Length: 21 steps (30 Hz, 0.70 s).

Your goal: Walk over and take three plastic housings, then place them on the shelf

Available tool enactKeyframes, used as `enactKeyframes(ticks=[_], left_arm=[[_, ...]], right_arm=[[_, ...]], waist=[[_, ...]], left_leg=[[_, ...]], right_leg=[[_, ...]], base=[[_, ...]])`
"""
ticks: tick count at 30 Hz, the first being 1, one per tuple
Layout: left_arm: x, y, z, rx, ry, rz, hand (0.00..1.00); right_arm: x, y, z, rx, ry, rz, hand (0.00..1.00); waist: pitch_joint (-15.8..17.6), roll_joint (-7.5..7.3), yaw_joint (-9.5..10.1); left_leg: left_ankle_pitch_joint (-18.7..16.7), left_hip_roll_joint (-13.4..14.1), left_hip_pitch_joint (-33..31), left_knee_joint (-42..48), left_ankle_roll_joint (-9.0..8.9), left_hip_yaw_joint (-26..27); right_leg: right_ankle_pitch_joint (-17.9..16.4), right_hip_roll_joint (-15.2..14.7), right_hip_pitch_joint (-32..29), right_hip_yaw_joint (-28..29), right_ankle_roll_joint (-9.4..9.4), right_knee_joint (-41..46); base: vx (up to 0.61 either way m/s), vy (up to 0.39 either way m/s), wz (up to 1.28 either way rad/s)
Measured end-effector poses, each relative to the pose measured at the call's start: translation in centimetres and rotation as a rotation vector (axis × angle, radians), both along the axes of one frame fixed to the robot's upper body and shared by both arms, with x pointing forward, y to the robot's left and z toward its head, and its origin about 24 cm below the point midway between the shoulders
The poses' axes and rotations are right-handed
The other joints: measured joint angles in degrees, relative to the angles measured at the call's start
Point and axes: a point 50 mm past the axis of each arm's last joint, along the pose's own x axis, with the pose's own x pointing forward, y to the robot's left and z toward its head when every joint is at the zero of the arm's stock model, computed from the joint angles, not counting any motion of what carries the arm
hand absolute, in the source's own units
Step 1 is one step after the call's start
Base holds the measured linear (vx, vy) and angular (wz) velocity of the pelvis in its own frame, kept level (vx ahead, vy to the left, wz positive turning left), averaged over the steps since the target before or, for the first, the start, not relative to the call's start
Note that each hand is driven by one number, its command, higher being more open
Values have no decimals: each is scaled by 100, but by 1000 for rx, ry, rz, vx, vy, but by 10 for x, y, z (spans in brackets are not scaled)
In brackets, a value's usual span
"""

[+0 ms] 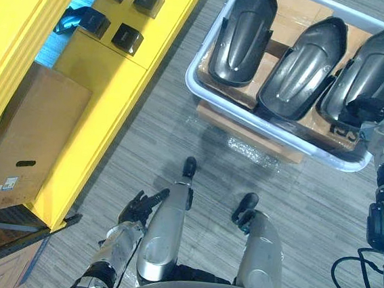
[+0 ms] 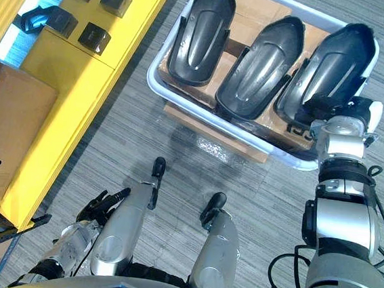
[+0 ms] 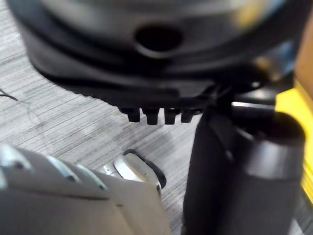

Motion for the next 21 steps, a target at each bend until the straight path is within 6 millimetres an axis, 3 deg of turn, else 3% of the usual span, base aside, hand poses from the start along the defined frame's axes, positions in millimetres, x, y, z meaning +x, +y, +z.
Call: enactKeyframes(ticks=[7, 13, 16, 21], left_arm=[[-7, 7, -1, 30, 16, -30, 100], [-27, 17, -4, -46, 14, 50, 100], [-31, 16, 13, -106, -114, 41, 100], [-7, 7, 59, -128, -369, 0, 100]], right_arm=[[-2, -2, -5, -43, 49, -4, 0], [-4, 4, -8, -143, 63, 35, 0], [-9, 12, -8, -178, 5, 64, 0], [-21, 25, -19, -210, -86, 59, 0]], waist=[[13, -63, -45], [30, -406, -108], [27, -589, -207], [-40, -721, -333]], left_leg=[[-8, 39, 411, -126, 11, 49], [11, 77, 1027, -528, 5, 181], [55, 75, 1453, -822, -4, 265], [61, 57, 1991, -1134, -6, 348]], right_leg=[[115, 141, 491, 12, 95, -394], [200, 227, 1027, 47, 119, -803], [234, 258, 1407, 55, 145, -1064], [298, 296, 1950, 33, 189, -1412]], base=[[8, 13, -3], [55, 11, -8], [115, -8, -8], [92, -11, -2]])
